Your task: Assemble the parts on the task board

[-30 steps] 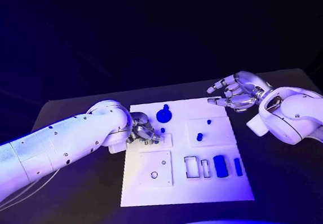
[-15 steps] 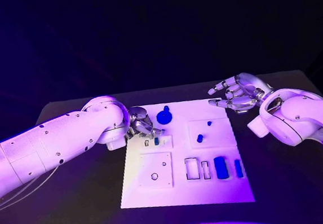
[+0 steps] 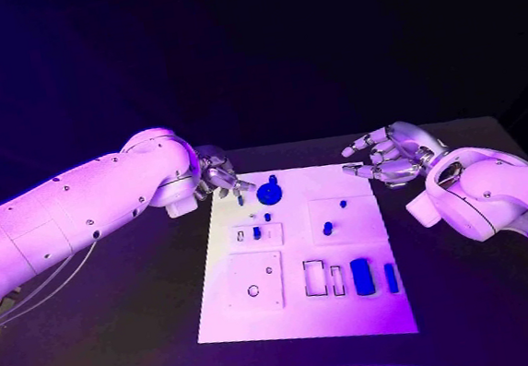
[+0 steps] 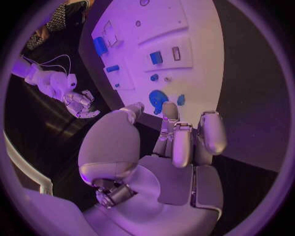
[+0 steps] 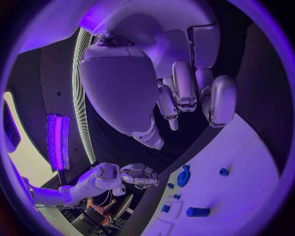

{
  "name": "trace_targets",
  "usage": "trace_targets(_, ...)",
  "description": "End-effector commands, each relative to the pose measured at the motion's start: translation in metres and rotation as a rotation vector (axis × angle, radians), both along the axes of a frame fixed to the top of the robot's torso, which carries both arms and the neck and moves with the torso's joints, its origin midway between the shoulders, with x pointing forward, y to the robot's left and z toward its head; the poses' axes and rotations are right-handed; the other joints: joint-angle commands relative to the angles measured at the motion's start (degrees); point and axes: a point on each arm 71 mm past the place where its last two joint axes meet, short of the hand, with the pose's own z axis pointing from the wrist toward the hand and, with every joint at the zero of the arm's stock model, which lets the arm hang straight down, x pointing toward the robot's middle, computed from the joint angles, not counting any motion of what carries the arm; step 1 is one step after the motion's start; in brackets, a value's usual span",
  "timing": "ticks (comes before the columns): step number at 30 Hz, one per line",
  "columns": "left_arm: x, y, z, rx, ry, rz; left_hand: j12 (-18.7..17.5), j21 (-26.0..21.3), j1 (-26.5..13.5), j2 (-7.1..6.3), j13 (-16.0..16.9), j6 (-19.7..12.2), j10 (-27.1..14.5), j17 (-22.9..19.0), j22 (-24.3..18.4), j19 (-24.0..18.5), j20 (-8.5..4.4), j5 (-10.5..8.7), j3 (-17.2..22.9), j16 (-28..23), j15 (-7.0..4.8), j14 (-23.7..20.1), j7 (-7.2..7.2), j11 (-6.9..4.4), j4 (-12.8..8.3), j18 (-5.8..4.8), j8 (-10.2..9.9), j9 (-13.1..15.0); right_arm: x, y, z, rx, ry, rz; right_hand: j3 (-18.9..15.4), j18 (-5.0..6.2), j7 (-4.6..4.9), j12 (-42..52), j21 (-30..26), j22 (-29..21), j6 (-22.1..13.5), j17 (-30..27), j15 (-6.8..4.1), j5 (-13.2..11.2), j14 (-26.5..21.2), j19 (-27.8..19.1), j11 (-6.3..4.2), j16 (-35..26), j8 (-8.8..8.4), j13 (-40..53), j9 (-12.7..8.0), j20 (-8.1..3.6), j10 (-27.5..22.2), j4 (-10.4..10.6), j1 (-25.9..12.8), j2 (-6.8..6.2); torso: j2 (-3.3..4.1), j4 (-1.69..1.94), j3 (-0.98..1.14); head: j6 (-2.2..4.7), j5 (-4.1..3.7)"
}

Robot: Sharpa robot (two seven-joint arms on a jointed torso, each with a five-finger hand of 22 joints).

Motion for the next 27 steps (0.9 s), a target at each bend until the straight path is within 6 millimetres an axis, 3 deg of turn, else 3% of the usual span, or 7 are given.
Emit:
trace_targets(1, 0.008, 0.0, 0.003, 0.006, -0.032, 0.006, 0.1, -0.3, 0.6, 0.04, 0.2, -0.3, -0.1, 9.2, 0.1, 0.2, 0.44, 0.21, -0.2, -0.3, 0.3, 3.6, -0.07, 0.0, 0.0, 0.28, -0.2, -0.1, 0.0, 0.001, 0.0, 0.004, -0.007, 0.009, 0.2, 0.74, -0.2, -0.3, -0.3, 1.5, 0.2, 11.0, -0.03, 0.2, 5.0, -0.5, 0.08, -0.4, 0.26, 0.7, 0.0, 0.0, -0.3, 0.3, -0.4, -0.14, 0.09, -0.02, -0.05, 0.13, 0.19)
trace_targets(10, 0.022, 0.002, -0.01, 0.069, 0.01, 0.017, 0.3, -0.3, 0.8, 0.27, 0.3, 0.4, 0.0, 9.2, 0.2, 0.2, 0.55, 0.2, -0.3, -0.2, 0.34, 3.6, -0.17, -0.02, 0.0, 0.29, -0.1, -0.3, 0.0, 0.002, 0.0, 0.004, -0.006, 0.012, 0.2, 0.74, -0.2, -0.3, -0.3, 1.5, 0.2, 11.0, -0.03, 0.2, 5.0, -0.5, 0.08, -0.4, 0.26, 0.7, 0.0, 0.0, -0.3, 0.3, -0.4, -0.14, 0.12, -0.16, -0.05, 0.16, 0.24)
trace_targets(27, 0.031, 0.007, -0.027, 0.091, 0.059, 0.046, 0.5, -0.2, 0.9, 0.37, 0.6, 0.7, 0.1, 9.3, 0.3, 0.3, 0.59, 0.2, -0.4, -0.2, 0.33, 3.6, -0.23, -0.06, 0.0, 0.28, -0.1, -0.3, 0.0, 0.002, 0.001, 0.005, -0.006, 0.013, 0.2, 0.74, -0.2, -0.3, -0.3, 1.5, 0.2, 11.0, -0.03, 0.2, 5.0, -0.5, 0.08, -0.4, 0.26, 0.7, 0.0, 0.0, -0.3, 0.3, -0.4, -0.14, -0.05, 0.05, -0.06, -0.31, 0.08)
